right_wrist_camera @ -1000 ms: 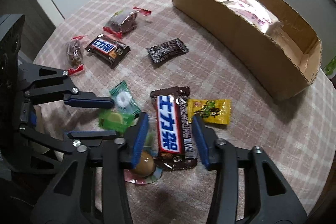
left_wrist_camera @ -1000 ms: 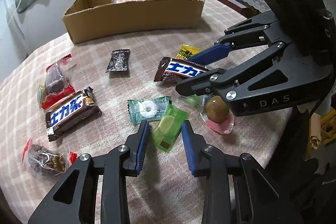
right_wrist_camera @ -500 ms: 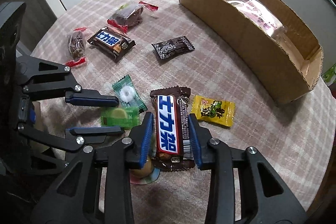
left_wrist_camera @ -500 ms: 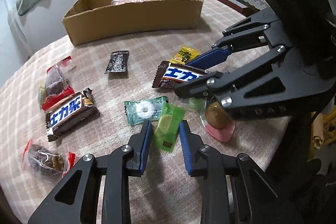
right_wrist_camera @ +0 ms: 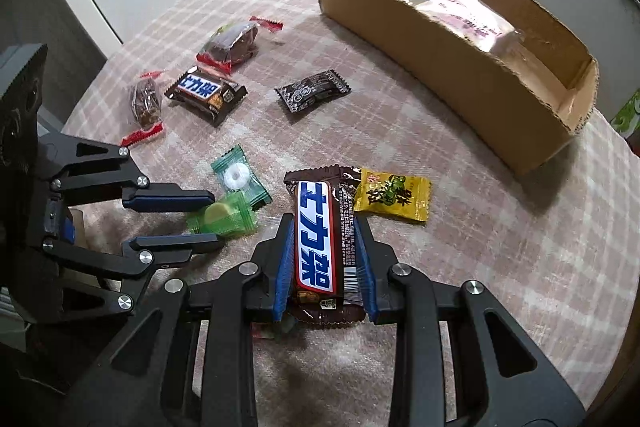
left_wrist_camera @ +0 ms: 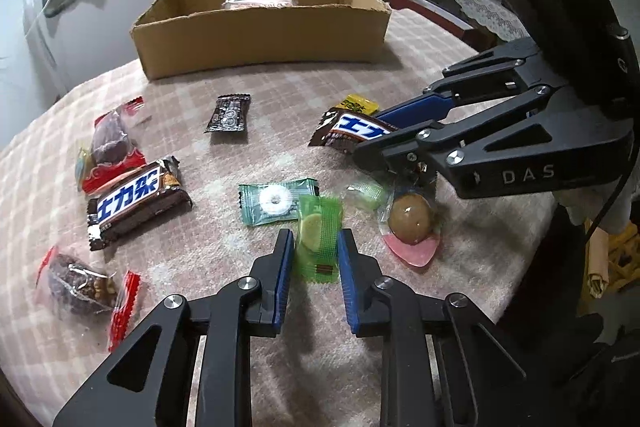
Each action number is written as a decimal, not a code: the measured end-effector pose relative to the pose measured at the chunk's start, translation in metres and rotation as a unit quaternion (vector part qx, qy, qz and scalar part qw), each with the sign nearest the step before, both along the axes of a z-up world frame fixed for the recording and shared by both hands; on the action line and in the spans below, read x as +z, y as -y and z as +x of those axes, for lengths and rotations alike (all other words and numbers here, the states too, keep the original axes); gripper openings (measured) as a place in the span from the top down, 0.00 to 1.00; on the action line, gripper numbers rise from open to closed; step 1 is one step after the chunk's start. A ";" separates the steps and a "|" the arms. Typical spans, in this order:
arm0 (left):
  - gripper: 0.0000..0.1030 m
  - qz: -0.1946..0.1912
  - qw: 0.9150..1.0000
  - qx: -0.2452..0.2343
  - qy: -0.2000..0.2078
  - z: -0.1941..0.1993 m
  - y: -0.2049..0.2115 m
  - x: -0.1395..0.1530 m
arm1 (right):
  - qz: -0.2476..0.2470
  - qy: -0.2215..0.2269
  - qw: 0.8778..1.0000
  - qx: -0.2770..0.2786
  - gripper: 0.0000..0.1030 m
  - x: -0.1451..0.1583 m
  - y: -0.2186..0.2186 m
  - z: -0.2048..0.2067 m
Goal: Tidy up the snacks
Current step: 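Drop the green candy and chocolate bar into the box with both grippers, then move both grippers back over the remaining snacks on the table, then grasp the bagged pastry with the left gripper while the right grasps the yellow candy, then carry the pastry and yellow candy into the box and release both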
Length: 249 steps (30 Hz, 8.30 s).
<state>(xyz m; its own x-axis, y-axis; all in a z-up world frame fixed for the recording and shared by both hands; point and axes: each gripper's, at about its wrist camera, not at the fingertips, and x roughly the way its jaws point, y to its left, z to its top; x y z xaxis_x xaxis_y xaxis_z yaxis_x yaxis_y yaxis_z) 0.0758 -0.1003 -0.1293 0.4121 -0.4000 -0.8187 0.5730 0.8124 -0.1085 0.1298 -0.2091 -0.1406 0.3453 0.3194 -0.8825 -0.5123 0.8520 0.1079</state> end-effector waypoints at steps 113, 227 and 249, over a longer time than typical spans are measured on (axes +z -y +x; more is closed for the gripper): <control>0.65 -0.148 0.957 0.251 0.005 0.007 -0.164 0.040 | 0.062 0.022 0.996 -0.054 0.52 0.045 0.047 0.017; 0.64 -0.096 0.964 0.246 0.024 0.041 -0.148 0.035 | -0.009 0.043 0.998 -0.054 0.76 0.043 0.025 0.022; 0.64 -0.118 0.972 0.178 0.094 0.144 -0.076 0.107 | 0.005 0.100 0.987 -0.123 0.76 0.099 0.069 0.108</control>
